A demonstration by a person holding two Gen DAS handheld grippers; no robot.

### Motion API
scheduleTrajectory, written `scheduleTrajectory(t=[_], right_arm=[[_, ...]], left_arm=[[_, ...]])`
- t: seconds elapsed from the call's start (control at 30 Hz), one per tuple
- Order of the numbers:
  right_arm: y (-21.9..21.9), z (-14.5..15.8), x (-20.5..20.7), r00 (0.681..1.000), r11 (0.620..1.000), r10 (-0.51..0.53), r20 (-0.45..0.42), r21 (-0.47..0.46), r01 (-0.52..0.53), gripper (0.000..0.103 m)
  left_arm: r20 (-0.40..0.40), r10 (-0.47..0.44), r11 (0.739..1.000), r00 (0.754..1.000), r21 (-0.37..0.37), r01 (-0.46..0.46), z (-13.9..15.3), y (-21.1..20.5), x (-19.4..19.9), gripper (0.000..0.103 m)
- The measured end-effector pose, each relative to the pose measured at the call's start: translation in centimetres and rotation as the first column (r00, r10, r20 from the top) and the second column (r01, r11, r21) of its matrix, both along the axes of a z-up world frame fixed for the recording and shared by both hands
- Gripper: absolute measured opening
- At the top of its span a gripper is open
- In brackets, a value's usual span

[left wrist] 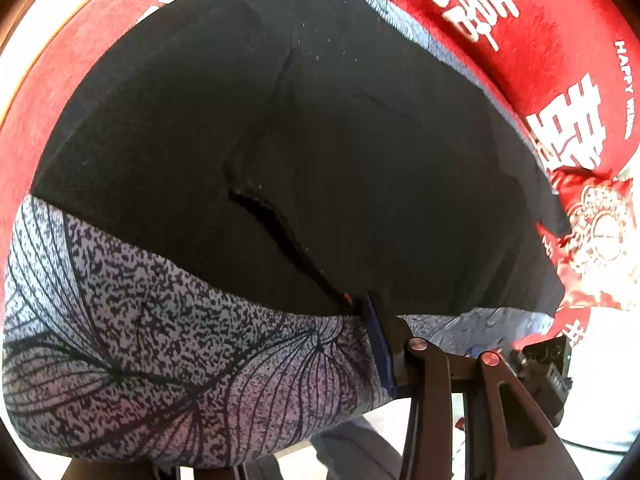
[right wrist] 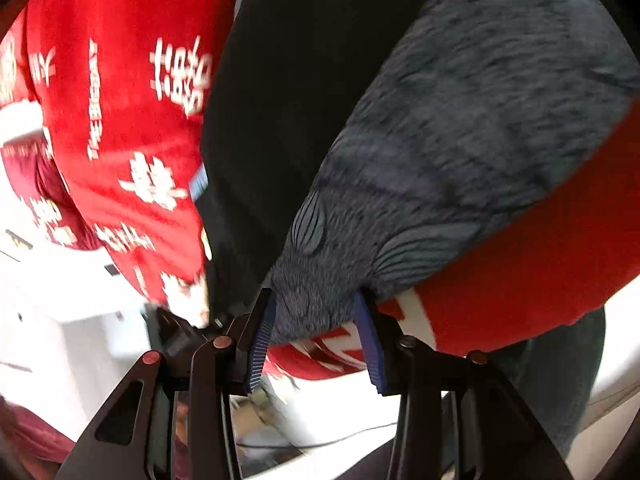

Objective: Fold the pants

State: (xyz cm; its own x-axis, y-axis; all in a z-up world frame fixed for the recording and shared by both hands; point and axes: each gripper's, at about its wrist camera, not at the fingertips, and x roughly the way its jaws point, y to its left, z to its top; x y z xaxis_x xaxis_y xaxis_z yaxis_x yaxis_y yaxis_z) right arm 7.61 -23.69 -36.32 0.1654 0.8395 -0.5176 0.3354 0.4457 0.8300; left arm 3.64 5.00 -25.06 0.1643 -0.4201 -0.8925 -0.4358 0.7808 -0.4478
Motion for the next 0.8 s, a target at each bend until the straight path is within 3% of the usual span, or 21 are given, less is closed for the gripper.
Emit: scheduleTrajectory(t=[0.13, 0.3, 0.5, 0.53, 0.6, 0.63, 0.8], right_arm=[[-0.3, 0.1, -1.2, 0.996, 0.996, -0.089, -0.008, 0.015, 0.089, 0.045], [-2.9, 0.0, -1.8, 0.993, 0.992, -0.122, -0.003, -0.045, 0.122, 0.045], [-3.2, -0.5, -0.4, 0.99, 0.99, -0.137, 0.041, 0.045, 0.135, 0.046], [-2.8, -0.7, 0.2, 0.99, 0.988, -0.139, 0.03, 0.065, 0.137, 0.043], [-2.5, -0.6, 0.9, 0.989, 0.987, -0.146, 0.004, 0.071, 0.146, 0.007], [-2.5, -0.2, 1.1, 0.988, 0.986, -0.152, 0.001, 0.067, 0.152, 0.007], [-2.2, 5.3, 3.6, 0.994, 0.997, -0.082, 0.067, 0.02, 0.081, 0.007]], left_arm=[[-0.013, -0.001, 1.0, 1.0, -0.007, 0.001, -0.4, 0.1, 0.0, 0.045], [-0.015, -0.004, 1.0, 1.0, -0.012, 0.004, -0.7, 0.1, 0.1, 0.045], [-0.005, -0.01, 1.0, 1.0, -0.011, 0.01, -1.2, -0.1, 0.2, 0.045], [-0.005, -0.013, 1.0, 1.0, -0.008, 0.013, -1.3, -0.1, 0.2, 0.045], [0.0, -0.017, 1.0, 1.0, 0.002, 0.017, -1.0, -0.4, 0.2, 0.04], [0.013, -0.015, 1.0, 1.0, -0.001, 0.015, -0.6, -0.4, 0.2, 0.031], [0.09, 0.002, 1.0, 0.996, 0.007, -0.003, 3.2, 0.1, 1.2, 0.031]])
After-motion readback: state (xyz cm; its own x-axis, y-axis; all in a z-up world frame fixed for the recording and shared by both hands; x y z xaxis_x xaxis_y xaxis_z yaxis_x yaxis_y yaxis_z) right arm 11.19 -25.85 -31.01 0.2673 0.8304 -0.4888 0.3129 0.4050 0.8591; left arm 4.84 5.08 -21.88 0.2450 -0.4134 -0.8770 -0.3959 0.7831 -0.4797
